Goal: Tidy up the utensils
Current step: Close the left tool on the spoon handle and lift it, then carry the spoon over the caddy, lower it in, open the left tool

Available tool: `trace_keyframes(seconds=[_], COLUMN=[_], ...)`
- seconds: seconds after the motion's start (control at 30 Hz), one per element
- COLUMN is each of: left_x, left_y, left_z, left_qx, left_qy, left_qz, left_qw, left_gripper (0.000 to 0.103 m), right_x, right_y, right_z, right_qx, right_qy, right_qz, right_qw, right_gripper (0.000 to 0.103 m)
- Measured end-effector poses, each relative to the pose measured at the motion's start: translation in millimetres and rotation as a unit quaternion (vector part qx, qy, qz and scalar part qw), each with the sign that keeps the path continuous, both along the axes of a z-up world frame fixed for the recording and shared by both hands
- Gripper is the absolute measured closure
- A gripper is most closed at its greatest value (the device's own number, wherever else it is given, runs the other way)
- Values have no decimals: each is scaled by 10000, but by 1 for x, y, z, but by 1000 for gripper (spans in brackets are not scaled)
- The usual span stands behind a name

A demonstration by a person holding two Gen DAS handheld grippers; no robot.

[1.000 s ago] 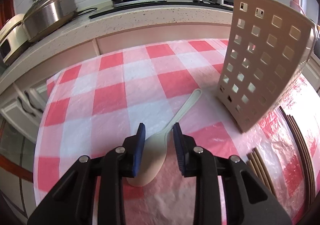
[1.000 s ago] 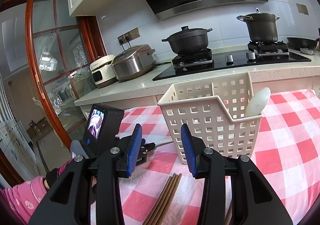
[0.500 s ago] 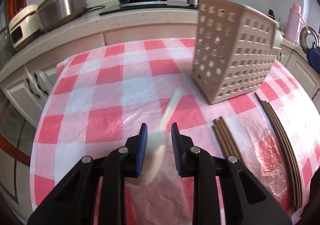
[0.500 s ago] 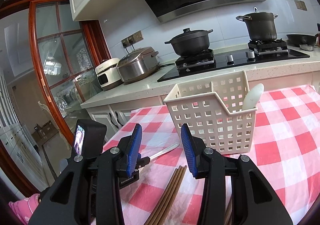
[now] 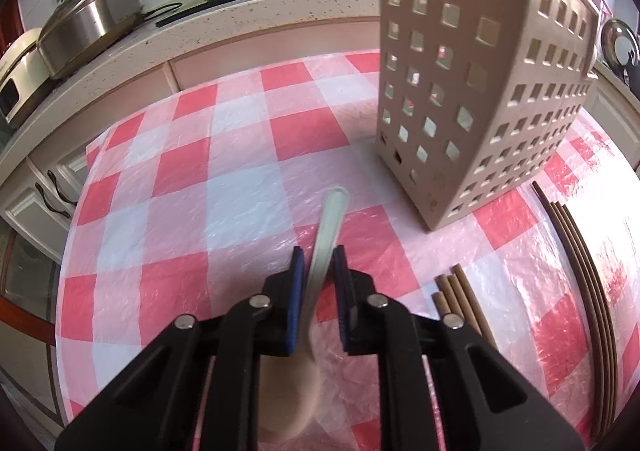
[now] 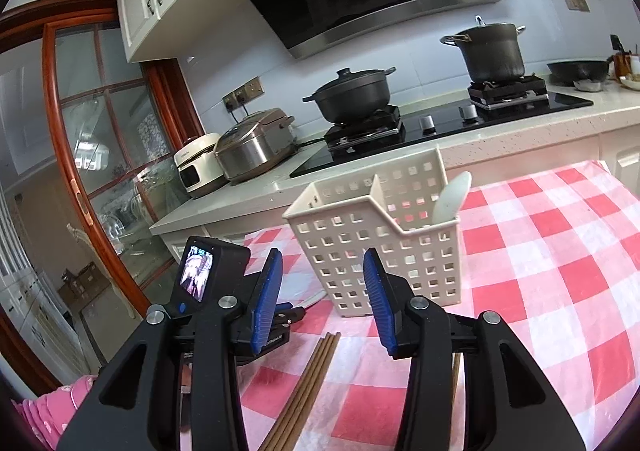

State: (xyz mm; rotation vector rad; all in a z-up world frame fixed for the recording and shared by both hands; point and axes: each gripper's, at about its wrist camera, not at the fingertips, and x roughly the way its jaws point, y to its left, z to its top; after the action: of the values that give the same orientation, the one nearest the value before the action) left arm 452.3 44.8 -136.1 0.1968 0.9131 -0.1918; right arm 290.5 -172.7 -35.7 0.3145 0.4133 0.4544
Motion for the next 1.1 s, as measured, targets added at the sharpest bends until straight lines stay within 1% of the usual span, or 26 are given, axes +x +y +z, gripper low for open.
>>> trace_keyframes(seconds=[0.07,0.17,0.3,0.4,0.53,0.7,0.87,0.93,1.1], left_x=[-3,-7,-16,-28,-48,-67,-82,-85,-85], left_y=[-4,-4,4,9,13,11,7,4,-10], left_z=[1,6,24,42,70,96,120,134,181], left_qx=[110,67,-211,-426,-688,-815,-897,-952,-1240], left_qy=[-84,-206,-484,-753,-1206,-1667,-1936,-2059,-2432], left_qz=[-36,-5,109,178,256,297,243,174,-36], left_qw=[9999,9998,9985,9961,9900,9822,9767,9738,9620], left_gripper=[94,94,94,94,94,94,94,94,94], right_x=[2,1,0,-1,-8,-15,-21,-22,-23], right_y=[-1,-1,-2,-1,4,9,5,3,-1], right_z=[-1,-1,0,1,5,9,13,14,14], right_qx=[31,44,75,78,34,16,10,21,61], right_qy=[16,5,19,-3,-88,-124,-153,-159,-129], right_qz=[3,12,9,29,100,96,48,17,-44], right_qw=[10000,10000,10000,10000,9999,9999,9999,9999,9999], right_gripper=[61,61,61,61,61,61,61,61,61])
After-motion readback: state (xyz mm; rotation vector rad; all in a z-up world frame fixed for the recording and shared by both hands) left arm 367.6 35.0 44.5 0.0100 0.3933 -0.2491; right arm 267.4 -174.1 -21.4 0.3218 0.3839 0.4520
